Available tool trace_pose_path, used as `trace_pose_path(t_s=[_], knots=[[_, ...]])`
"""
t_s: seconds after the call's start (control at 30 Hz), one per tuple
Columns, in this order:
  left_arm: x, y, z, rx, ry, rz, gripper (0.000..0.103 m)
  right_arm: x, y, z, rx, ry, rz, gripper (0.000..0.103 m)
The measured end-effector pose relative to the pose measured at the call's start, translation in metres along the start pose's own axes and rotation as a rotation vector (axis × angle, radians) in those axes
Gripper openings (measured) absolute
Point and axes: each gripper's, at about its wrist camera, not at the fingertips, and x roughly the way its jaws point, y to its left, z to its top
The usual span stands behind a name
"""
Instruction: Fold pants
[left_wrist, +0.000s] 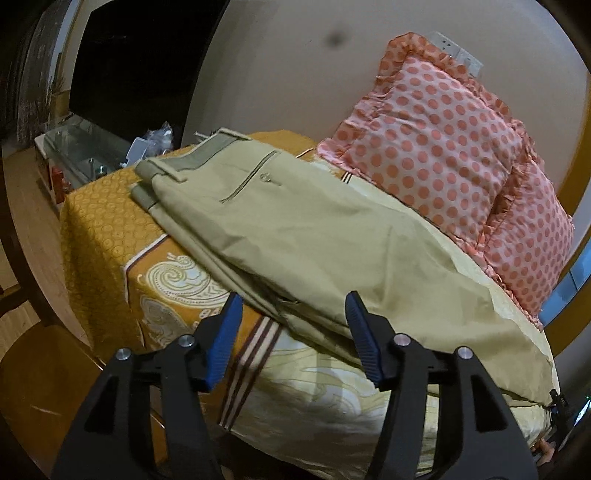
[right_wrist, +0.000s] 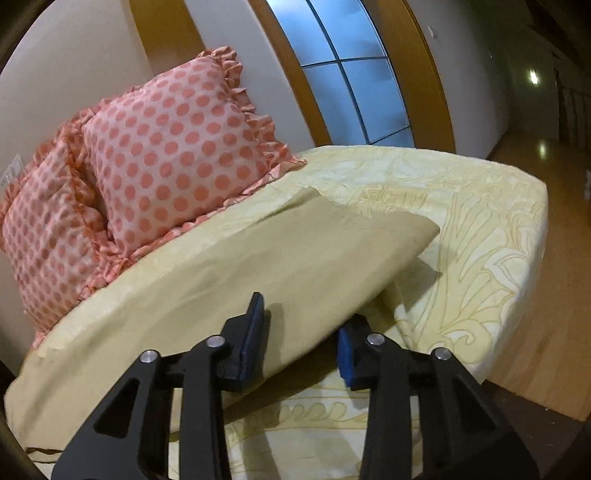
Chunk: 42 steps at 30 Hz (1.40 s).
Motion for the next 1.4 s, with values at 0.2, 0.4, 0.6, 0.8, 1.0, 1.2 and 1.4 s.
trace_pose_path(t_s=[0.2,0.4,0.6,0.8,1.0,1.2,1.4], knots=[[0.006,0.012,0.0,-0.04,0.017,-0.024,0.066,0.018,0.003,0.013,0.06,0.035,0.118,0.005],[-0.001,0.024,0.007,-0.069,-0.013,-0.052,0.085,-0.009,0.103,0.038,-0.123,0.013,0.35,0.004],[0.0,0.034,0.015,-0.139,-0.02,-0.079,0.091,-0.044,0.277,-0.029,-0.414,0.18,0.79,0.004],[0.005,0.042,0.022,-0.22,-0.01,-0.083,0.094,-0.052,0.38,-0.149,-0.753,0.504,0.887,0.023],[0.018,0.051,0.036,-0.254,0.009,-0.05,0.093,-0.075,0.367,-0.13,-0.651,0.441,0.969,0.092],[0.033,0.06,0.052,-0.295,0.024,-0.016,0.092,-0.067,0.326,-0.092,-0.502,0.395,0.953,0.092],[0.051,0.074,0.067,-0.366,0.065,0.001,0.043,-0.054,0.3,-0.085,-0.404,0.409,0.931,0.092]])
